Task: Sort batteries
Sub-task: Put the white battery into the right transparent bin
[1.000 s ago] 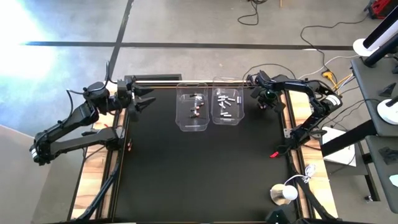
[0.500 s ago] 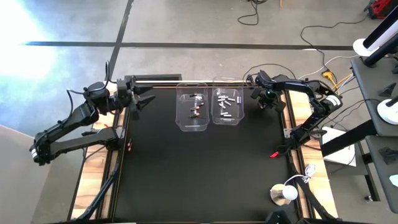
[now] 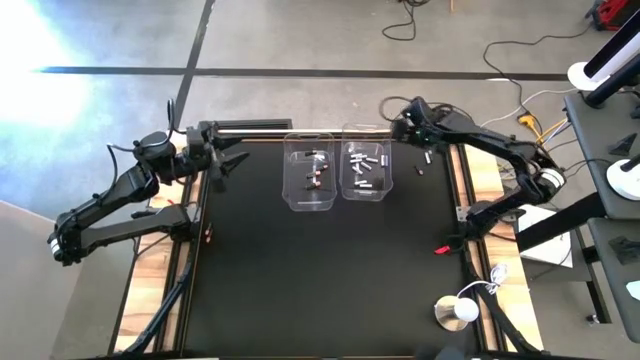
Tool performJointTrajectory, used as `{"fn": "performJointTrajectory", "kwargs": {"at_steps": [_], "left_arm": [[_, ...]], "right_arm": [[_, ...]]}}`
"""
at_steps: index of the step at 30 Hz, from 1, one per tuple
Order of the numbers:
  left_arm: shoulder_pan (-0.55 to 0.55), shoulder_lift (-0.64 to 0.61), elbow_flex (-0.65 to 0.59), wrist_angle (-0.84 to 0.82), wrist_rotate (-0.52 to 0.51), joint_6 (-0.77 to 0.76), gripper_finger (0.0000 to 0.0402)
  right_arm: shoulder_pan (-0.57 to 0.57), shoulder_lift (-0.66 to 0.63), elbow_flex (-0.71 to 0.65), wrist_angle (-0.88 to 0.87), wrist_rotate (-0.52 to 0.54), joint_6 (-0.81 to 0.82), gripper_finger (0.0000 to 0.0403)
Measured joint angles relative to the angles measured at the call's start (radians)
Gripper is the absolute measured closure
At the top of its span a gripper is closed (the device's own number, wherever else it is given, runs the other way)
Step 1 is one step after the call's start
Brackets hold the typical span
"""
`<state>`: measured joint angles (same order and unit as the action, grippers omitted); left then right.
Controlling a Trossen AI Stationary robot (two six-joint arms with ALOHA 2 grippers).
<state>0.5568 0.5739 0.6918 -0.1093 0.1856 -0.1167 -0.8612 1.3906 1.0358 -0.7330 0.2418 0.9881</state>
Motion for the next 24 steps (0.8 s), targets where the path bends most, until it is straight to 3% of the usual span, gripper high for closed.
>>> {"fn": "performJointTrajectory", "kwargs": {"at_steps": [4,7,9,13,18,24], "left_arm": [[0.000,-0.001,0.000,0.021,-0.063,0.037,0.0174],[0.000,-0.002,0.000,0.048,-0.117,0.065,0.0174],[0.000,-0.002,0.000,0.076,-0.133,0.076,0.0174],[0.000,-0.003,0.000,0.125,-0.136,0.078,0.0174],[0.000,-0.014,0.000,0.135,-0.134,0.038,0.0174],[0.000,-0.124,0.000,0.073,-0.107,-0.007,0.0174]], "right_arm": [[0.148,-0.007,0.095,0.104,-0.036,-0.373,0.0369],[0.226,0.027,0.171,0.121,-0.175,-0.691,0.0369],[0.260,0.067,0.214,0.115,-0.252,-0.790,0.0369],[0.266,0.199,0.320,0.012,-0.338,-0.825,0.0369],[0.250,0.409,0.464,-0.212,-0.352,-0.805,0.0369],[0.253,0.557,0.576,-0.315,-0.394,-0.759,0.0369]]}}
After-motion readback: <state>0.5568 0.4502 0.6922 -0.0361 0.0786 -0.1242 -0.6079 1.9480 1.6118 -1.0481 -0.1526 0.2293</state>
